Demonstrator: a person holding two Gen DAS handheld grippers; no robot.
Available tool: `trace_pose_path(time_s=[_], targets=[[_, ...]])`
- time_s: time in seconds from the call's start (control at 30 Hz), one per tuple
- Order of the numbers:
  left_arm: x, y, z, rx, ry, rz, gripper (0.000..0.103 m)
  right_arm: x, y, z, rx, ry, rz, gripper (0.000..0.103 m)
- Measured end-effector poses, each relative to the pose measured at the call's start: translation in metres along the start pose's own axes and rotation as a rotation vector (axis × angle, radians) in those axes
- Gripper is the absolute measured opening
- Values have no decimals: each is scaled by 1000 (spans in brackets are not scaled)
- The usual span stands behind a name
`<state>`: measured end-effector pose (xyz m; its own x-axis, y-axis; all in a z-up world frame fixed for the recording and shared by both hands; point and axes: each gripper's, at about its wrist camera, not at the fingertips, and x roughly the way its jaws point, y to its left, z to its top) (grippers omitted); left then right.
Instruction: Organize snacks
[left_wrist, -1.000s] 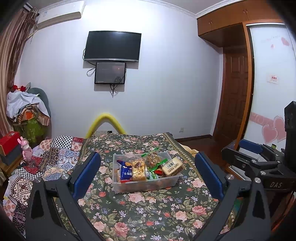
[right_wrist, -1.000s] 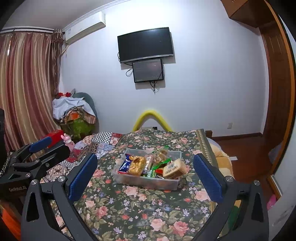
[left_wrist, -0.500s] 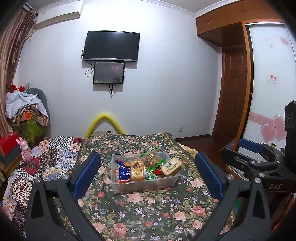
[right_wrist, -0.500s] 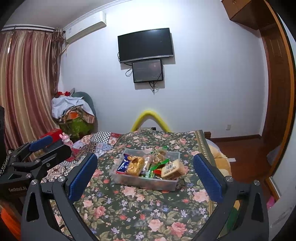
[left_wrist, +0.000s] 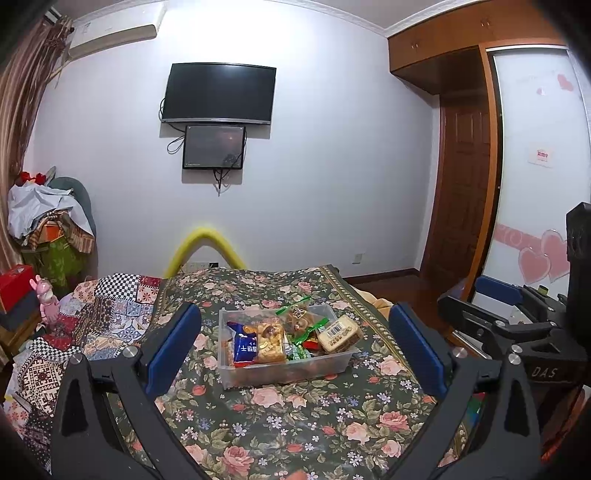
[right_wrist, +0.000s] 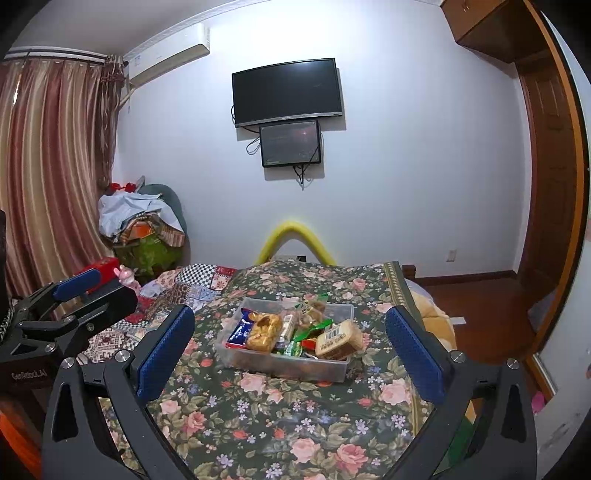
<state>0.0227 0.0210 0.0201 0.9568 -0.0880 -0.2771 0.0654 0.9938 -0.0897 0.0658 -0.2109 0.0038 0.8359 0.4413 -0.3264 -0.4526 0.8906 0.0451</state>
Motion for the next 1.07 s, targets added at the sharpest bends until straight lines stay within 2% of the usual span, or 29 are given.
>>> trace_pose_path(time_s=[1.07], targets=[[4,-2,-3,-14,7,20,103,1,0,0,-2,2,0,103]])
